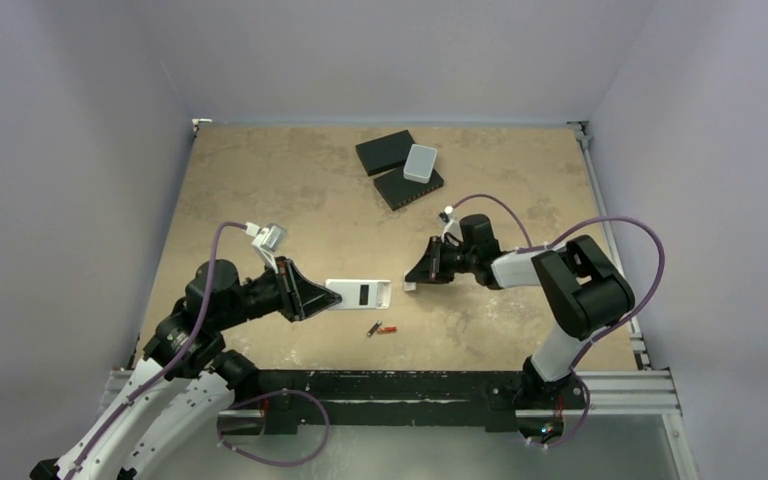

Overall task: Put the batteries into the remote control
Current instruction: Place the battery cover at the center of the board.

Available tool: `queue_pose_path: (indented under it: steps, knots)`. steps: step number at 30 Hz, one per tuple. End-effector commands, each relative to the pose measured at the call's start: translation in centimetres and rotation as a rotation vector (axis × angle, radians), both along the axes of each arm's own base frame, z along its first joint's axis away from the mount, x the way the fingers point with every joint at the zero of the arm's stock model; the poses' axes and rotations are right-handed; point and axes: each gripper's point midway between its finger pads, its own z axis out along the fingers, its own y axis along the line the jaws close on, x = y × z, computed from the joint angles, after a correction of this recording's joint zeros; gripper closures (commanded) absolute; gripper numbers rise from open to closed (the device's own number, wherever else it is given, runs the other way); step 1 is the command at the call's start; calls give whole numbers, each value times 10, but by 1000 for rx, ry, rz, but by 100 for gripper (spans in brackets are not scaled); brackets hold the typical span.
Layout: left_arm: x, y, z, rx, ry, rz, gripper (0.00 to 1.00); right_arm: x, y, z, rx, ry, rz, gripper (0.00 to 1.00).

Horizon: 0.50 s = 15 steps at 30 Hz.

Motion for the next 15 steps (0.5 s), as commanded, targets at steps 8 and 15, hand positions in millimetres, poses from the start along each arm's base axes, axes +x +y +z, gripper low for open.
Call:
queue_pose_path:
  steps: [8, 15]
  knots:
    - [4, -2, 11, -26, -55, -4, 100, 0, -6, -7, 6, -16, -8, 73]
    - [5, -2, 10, -24, -52, 0, 100, 1, -10, -9, -7, -19, -20, 63]
